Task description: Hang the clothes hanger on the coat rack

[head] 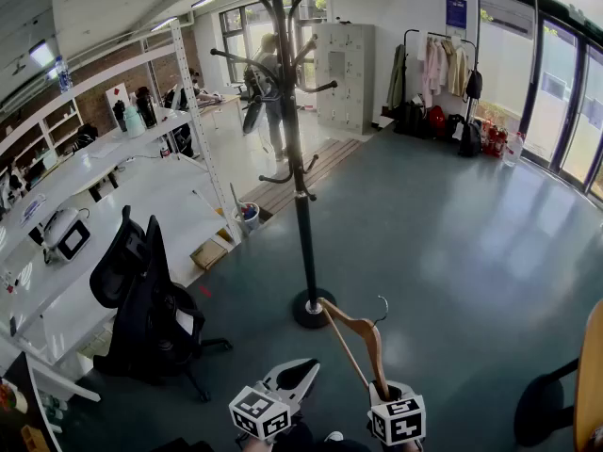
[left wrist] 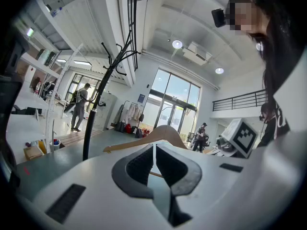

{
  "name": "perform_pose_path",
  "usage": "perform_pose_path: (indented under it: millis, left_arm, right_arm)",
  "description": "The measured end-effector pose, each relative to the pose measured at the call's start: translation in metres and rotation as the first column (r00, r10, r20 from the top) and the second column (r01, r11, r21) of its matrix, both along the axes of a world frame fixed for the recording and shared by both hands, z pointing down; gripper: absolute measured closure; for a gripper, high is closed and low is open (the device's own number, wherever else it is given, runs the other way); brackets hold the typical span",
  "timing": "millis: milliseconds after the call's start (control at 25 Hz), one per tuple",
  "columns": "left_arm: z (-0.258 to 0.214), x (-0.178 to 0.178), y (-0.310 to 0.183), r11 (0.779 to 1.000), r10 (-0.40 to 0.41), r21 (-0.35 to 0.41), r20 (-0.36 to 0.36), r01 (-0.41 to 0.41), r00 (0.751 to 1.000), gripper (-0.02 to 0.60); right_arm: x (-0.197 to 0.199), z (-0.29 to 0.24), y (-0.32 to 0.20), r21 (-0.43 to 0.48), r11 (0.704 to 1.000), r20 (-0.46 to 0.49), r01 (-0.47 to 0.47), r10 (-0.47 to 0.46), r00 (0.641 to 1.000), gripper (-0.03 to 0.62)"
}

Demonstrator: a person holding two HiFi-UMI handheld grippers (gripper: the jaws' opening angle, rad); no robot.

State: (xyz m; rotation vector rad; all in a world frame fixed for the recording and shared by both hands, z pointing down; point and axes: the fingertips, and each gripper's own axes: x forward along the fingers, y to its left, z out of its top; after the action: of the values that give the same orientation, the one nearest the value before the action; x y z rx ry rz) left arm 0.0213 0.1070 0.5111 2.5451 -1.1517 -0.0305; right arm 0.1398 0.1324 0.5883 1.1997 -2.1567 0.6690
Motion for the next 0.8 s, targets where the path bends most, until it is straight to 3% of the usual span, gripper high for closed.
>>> perform_pose_path:
  millis: [440, 800]
  left_arm:
    - [0.008, -0.014, -0.043, 0.999, -0.034, -0.015, 0.029, 0.034, 0.999, 0.578]
    - [-0.003, -0.057, -0.146, 0.999, -0.037, 0.036, 0.026, 0.036, 0.999, 0.578]
  right_arm:
    - [0.006, 0.017, -0.043, -0.028, 1.000, 0.006, -0.007, 0.007, 1.000, 0.585]
    - [-0.004, 0.014, -0.126, -0.012, 0.998, -0.024, -0.061, 0.061, 0.998, 0.585]
